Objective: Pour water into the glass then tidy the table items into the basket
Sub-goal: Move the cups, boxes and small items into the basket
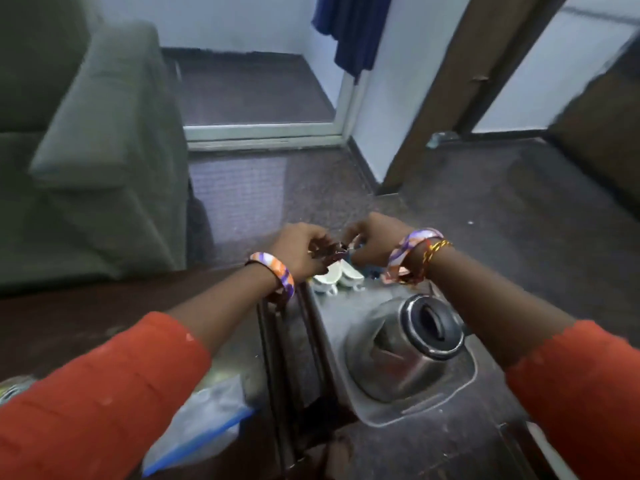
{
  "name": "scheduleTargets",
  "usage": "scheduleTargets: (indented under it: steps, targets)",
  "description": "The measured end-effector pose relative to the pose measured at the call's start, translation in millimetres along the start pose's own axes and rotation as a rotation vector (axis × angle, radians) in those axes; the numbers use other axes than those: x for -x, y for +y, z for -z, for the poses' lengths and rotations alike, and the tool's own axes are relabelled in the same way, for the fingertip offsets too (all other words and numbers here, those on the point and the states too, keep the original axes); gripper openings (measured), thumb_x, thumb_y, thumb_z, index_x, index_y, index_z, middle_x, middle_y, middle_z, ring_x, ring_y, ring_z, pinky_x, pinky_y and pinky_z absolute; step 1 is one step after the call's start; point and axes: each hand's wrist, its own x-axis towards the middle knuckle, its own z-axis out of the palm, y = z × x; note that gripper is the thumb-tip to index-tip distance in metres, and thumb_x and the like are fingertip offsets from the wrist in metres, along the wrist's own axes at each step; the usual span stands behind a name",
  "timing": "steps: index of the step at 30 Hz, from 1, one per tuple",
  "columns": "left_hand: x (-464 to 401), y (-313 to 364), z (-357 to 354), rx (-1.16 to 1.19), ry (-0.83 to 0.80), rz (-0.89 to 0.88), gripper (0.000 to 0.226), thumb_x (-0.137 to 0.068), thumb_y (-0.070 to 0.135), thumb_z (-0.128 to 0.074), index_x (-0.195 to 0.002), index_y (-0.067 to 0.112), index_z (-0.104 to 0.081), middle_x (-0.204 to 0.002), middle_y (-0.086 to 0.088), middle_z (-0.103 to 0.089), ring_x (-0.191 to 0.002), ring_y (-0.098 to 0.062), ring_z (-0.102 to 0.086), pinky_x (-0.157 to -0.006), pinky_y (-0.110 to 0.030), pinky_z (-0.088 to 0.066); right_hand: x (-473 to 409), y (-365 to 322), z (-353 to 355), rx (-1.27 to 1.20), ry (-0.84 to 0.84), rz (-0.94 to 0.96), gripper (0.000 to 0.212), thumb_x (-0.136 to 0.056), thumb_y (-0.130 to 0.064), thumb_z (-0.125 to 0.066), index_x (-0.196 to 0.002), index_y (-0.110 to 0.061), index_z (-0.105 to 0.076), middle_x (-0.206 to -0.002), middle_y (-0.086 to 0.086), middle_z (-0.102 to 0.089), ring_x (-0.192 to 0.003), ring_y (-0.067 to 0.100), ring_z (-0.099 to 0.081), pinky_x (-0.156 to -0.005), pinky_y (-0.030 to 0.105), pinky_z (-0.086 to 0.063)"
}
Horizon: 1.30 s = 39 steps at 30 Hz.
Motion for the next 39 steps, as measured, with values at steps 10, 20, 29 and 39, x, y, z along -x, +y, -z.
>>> scheduleTargets:
  steps: [10, 20, 29, 39]
  targets:
    - [-109, 30, -119, -0.584, -0.243, -0.313, 0.033, -0.083, 0.017, -0.054, -0.112, 0.026, -0.064, -0.115, -0.006, -0.067, -0.111, -0.029, -0.058, -0.086, -0.037, -0.049, -29, 185, 29, -0.112, -0.1, -0.113, 0.028, -0.078, -0.009, -0.066, -0.105, -0.009, -0.068, -0.1, 0.006, -0.068, -0.087, 0.018, -0.062, -0.071, 0.024, -0.053]
    - [-126, 7, -177, -1.114, -0.66, -0.447, 0.03, -0.094, 0.011, -0.038, -0.119, 0.007, -0.055, -0.116, -0.015, -0.062, -0.11, -0.035, -0.055, -0.084, -0.043, -0.048, -55, 236, -74, -0.109, -0.15, -0.084, 0.028, -0.074, -0.015, -0.068, -0.101, -0.008, -0.07, -0.107, 0.015, -0.069, -0.1, 0.028, -0.064, -0.083, 0.027, -0.049]
    - [-145, -6, -212, -1.194, -0.783, -0.512, 0.03, -0.094, 0.009, -0.037, -0.115, 0.004, -0.057, -0.114, -0.017, -0.064, -0.109, -0.037, -0.058, -0.086, -0.045, -0.05, -76, 247, -102, -0.055, -0.225, -0.098, 0.026, -0.078, -0.012, -0.064, -0.102, -0.004, -0.07, -0.109, 0.018, -0.069, -0.102, 0.031, -0.064, -0.083, 0.028, -0.05]
    - [-143, -18, -212, -0.909, -0.7, -0.446, 0.037, -0.096, 0.011, -0.034, -0.13, 0.006, -0.045, -0.127, -0.016, -0.052, -0.116, -0.032, -0.052, -0.086, -0.043, -0.046, -71, 260, -110, 0.116, -0.26, 0.039, 0.024, -0.082, -0.009, -0.06, -0.104, -0.001, -0.065, -0.108, 0.022, -0.065, -0.099, 0.036, -0.063, -0.08, 0.032, -0.051]
